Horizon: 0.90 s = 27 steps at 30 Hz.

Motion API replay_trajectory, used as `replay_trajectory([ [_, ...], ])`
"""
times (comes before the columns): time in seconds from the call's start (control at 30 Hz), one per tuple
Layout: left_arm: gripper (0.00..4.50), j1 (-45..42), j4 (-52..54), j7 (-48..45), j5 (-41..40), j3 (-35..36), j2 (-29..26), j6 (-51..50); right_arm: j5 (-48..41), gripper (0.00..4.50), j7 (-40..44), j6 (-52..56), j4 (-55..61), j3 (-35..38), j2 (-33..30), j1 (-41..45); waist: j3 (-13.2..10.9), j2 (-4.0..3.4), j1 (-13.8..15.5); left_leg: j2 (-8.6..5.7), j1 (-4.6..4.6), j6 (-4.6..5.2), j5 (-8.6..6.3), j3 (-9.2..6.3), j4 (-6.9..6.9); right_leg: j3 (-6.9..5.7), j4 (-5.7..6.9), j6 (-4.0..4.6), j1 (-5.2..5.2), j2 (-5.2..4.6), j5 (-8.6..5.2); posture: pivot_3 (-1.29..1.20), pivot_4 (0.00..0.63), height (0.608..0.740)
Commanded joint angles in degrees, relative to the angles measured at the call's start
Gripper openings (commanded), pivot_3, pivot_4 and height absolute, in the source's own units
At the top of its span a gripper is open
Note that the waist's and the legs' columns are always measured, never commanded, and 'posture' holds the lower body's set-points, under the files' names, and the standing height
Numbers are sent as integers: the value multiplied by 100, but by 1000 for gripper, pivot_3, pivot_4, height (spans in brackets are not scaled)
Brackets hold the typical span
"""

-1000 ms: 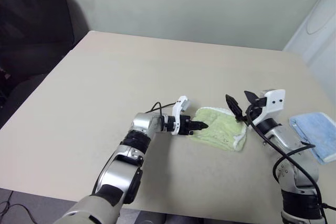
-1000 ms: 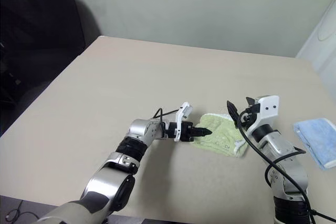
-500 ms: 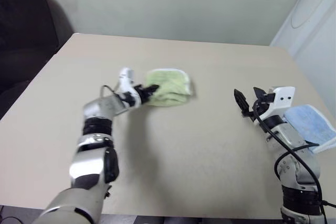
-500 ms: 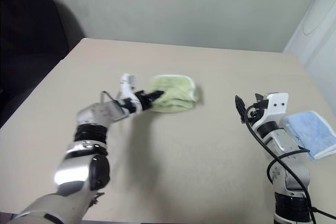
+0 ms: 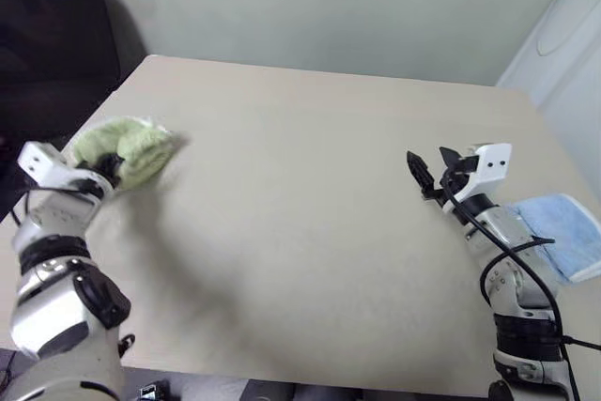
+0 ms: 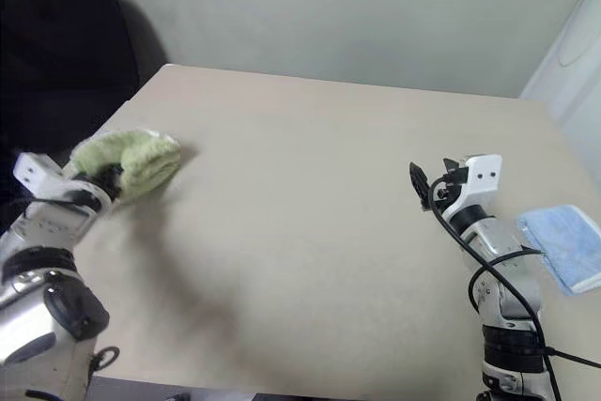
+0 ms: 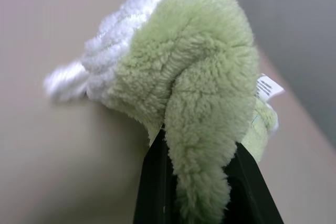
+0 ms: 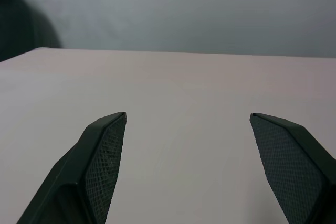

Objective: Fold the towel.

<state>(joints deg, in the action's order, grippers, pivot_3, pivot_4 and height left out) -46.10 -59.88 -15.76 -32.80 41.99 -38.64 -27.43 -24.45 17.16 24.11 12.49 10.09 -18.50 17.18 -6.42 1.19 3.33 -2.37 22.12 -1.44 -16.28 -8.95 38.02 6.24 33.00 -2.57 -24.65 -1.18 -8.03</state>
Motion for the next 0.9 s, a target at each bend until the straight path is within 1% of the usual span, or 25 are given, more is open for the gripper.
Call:
replay_trajectory([
  [0.03, 742, 216, 694, 343, -385, 217, 282, -301, 22, 3973, 191, -176, -17, -23, -33, 156, 5, 17, 10, 0, 13, -6, 4, -1, 2, -4, 0, 7, -6, 1, 4, 0, 150, 740],
  [0.07, 1011, 327, 890, 408, -465, 258, 376, -361, 24, 3973, 213, -181, -34, -35, -36, 167, 5, 17, 9, 1, 19, -14, 10, -2, 3, -7, 1, 11, -13, 3, 7, 0, 150, 740],
  [0.2, 2403, 606, 1482, 601, -705, 383, 584, -553, 29, 3973, 256, -184, -46, -67, -20, 176, 3, 9, -4, 5, 3, -22, 29, 7, -2, -5, 4, 16, -12, 11, 11, 0, 150, 740],
  [0.27, 3099, 680, 1627, 667, -740, 390, 580, -582, 29, 3973, 255, -174, -30, -87, 4, 165, 3, 9, -8, 9, -4, -10, 36, 6, -3, -4, 5, 16, -9, 17, 11, 0, 150, 740],
  [0.37, 4275, 759, 1749, 690, -707, 352, 488, -550, 17, 3973, 234, -167, 11, -120, 32, 113, 3, 9, -20, 15, -14, -8, 34, 7, -3, 0, 7, 16, -7, 30, 11, 0, 150, 740],
  [0.4, 4473, 781, 1767, 691, -682, 345, 436, -525, 12, 3973, 226, -165, 28, -125, 43, 83, 3, 9, -21, 16, -15, -8, 34, 7, -3, 0, 7, 16, -6, 34, 11, 0, 150, 740],
  [0.57, 4473, 1062, 1900, 715, -610, 356, 96, -490, 11, 3973, 172, -167, 146, -108, 102, -87, 6, 13, -69, 26, -17, -3, 31, 5, -3, 2, 7, 16, -7, 42, 11, 0, 150, 740],
  [0.67, 4473, 1358, 2103, 869, -570, 404, -42, -495, -4, 3973, 157, -162, 200, -88, 122, -155, 7, 16, -151, 42, -22, -8, 27, 11, -4, 1, 7, 17, -9, 59, 11, 0, 150, 740],
  [0.77, 4473, 1719, 2402, 1186, -453, 484, -94, -352, 4, 3973, 189, -180, 148, -76, 118, -164, 10, 19, -217, 59, -30, -23, 16, 13, -4, 3, 7, 17, -7, 80, 11, 0, 150, 740],
  [0.9, 4473, 2223, 3006, 1629, -368, 753, -54, -29, -55, 3973, 300, -106, 89, -55, 39, -144, 12, 23, -286, 70, -44, -9, -5, 15, -9, 11, 7, 23, -8, 93, 11, 0, 150, 740],
])
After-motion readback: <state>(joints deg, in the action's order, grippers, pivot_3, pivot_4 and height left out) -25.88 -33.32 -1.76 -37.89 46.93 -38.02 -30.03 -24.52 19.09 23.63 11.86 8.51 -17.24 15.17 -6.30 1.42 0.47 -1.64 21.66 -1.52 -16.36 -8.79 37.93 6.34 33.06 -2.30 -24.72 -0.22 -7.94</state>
